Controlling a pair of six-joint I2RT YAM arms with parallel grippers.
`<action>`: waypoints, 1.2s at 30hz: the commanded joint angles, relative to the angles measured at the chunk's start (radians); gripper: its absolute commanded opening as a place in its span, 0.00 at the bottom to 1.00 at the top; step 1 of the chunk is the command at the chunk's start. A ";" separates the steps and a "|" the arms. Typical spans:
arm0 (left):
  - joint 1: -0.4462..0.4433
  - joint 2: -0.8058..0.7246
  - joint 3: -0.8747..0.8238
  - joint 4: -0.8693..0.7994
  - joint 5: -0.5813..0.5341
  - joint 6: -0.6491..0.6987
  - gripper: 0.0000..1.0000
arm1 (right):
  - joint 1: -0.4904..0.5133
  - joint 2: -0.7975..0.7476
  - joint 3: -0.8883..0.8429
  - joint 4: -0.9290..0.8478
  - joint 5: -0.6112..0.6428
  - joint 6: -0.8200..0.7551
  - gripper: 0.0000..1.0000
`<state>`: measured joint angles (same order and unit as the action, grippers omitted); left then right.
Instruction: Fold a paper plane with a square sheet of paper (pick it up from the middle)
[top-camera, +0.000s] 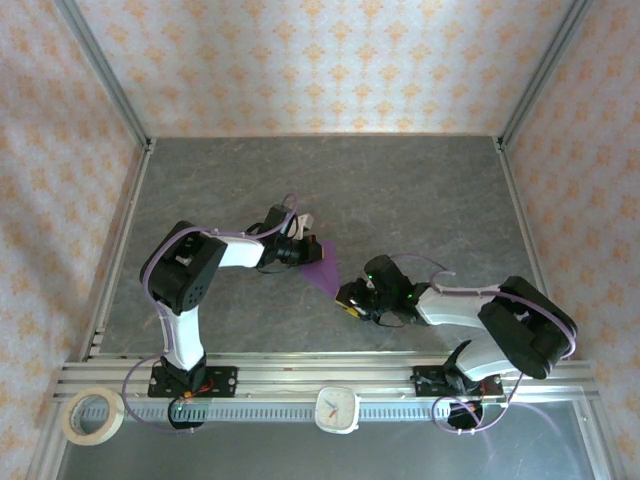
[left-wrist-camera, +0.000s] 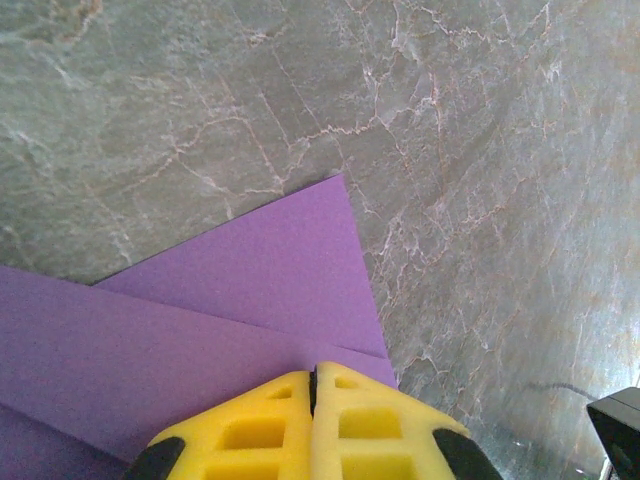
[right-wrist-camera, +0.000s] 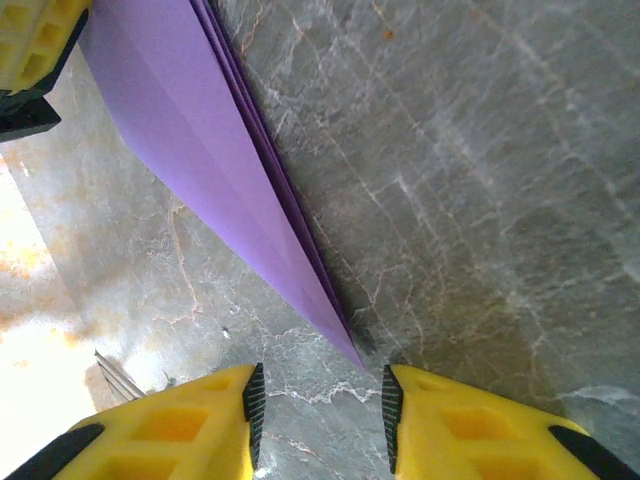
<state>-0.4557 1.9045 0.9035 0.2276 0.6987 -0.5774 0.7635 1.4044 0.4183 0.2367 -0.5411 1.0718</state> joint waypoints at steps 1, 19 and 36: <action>0.003 0.056 -0.038 -0.050 -0.010 -0.006 0.01 | 0.007 0.001 -0.009 0.030 0.037 0.030 0.38; 0.008 0.059 -0.049 -0.033 0.016 -0.029 0.01 | 0.006 0.021 -0.004 0.093 0.037 0.049 0.38; 0.015 0.050 -0.055 -0.019 0.031 -0.044 0.01 | 0.005 0.029 -0.015 0.178 0.069 0.045 0.31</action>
<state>-0.4423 1.9144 0.8845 0.2829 0.7460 -0.6094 0.7631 1.4242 0.4175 0.3725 -0.5076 1.1095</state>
